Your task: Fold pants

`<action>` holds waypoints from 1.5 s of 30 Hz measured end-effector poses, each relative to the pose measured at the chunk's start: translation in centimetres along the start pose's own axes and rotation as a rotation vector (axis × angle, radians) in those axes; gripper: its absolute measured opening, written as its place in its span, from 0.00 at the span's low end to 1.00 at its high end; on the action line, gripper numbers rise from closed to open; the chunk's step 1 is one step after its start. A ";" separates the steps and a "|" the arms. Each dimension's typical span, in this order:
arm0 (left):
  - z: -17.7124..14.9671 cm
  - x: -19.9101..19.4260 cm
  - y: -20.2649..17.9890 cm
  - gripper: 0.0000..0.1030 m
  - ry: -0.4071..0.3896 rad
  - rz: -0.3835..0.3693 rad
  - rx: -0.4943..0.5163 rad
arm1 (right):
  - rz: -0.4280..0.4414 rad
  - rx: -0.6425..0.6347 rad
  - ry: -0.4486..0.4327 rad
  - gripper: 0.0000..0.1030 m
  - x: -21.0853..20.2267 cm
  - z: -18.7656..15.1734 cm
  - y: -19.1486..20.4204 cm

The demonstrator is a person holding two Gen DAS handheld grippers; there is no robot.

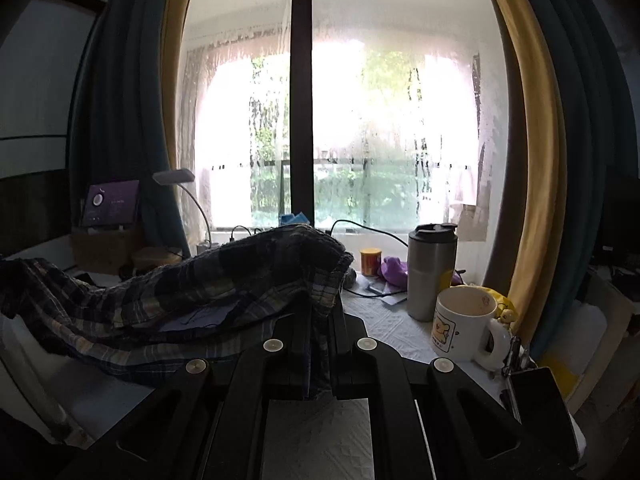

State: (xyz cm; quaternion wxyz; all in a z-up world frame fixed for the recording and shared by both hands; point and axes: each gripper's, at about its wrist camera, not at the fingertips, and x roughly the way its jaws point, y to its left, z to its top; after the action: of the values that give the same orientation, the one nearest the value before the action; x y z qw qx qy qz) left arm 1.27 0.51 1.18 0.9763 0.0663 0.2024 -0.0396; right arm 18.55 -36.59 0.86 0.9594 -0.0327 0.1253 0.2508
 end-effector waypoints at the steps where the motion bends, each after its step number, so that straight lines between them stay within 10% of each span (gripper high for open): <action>1: 0.1 -0.3 0.0 0.03 -0.007 -0.001 0.002 | -0.004 0.004 -0.006 0.06 -0.2 0.0 -0.1; 21: 4.4 1.4 2.3 0.03 -0.086 0.034 0.135 | -0.042 0.101 -0.042 0.06 1.5 0.7 -2.1; 45: 5.1 17.3 8.3 0.03 0.129 -0.093 0.025 | -0.150 0.156 0.137 0.06 12.7 0.6 -5.2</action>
State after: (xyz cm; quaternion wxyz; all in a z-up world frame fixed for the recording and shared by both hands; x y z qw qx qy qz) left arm 19.98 7.07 -0.16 0.9574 0.0712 0.2674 -0.0829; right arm 31.93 -35.00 -1.78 0.9643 0.0159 0.2069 0.1647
